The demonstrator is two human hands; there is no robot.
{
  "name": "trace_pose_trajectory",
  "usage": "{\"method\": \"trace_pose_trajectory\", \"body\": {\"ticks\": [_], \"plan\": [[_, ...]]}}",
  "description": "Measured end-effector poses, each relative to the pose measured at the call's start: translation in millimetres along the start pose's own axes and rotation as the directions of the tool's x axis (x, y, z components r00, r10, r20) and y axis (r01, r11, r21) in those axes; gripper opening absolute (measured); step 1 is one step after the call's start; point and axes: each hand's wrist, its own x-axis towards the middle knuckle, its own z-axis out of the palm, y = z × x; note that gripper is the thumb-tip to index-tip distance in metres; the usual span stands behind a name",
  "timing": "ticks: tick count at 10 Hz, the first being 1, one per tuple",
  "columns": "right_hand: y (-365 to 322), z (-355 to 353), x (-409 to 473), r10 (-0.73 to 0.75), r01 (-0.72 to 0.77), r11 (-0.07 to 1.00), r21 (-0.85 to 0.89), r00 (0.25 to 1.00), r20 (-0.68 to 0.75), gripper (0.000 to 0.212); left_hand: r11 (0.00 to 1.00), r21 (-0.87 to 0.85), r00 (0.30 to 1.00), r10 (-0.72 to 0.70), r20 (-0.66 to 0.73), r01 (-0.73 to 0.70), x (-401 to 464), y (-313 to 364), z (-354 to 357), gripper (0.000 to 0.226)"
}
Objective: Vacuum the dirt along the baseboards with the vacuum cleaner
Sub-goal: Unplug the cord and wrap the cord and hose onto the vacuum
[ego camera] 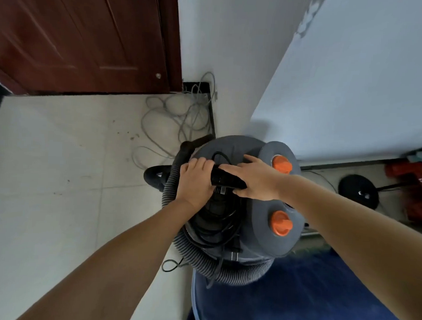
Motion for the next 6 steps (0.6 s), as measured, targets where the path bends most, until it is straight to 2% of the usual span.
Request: {"method": "trace_pose_trajectory", "body": {"ticks": [1, 3, 4, 5, 6], "plan": [[0, 6, -12, -0.045, 0.046, 0.997, -0.061, 0.999, 0.014, 0.071, 0.994, -0.053, 0.995, -0.098, -0.036, 0.096, -21, 16, 10, 0.042], [-2, 11, -37, -0.077, 0.08, 0.993, -0.09, 0.996, 0.034, 0.068, 0.979, -0.041, 0.98, -0.199, 0.011, 0.199, -45, 42, 18, 0.054], [-5, 17, -36, -0.072, 0.072, 0.987, -0.144, 0.997, 0.01, 0.069, 0.986, 0.003, 0.986, -0.165, 0.038, 0.165, -46, 38, 17, 0.062], [-13, 20, -42, -0.024, 0.019, 0.988, -0.152, 0.999, -0.032, 0.073, 0.998, -0.018, 0.993, -0.062, 0.105, 0.064, -51, 32, 8, 0.071], [-16, 28, -54, 0.029, -0.037, 0.996, -0.076, 0.994, -0.104, 0.083, 0.989, -0.148, 0.992, 0.036, 0.122, -0.018, -61, 19, 2, 0.076]]}}
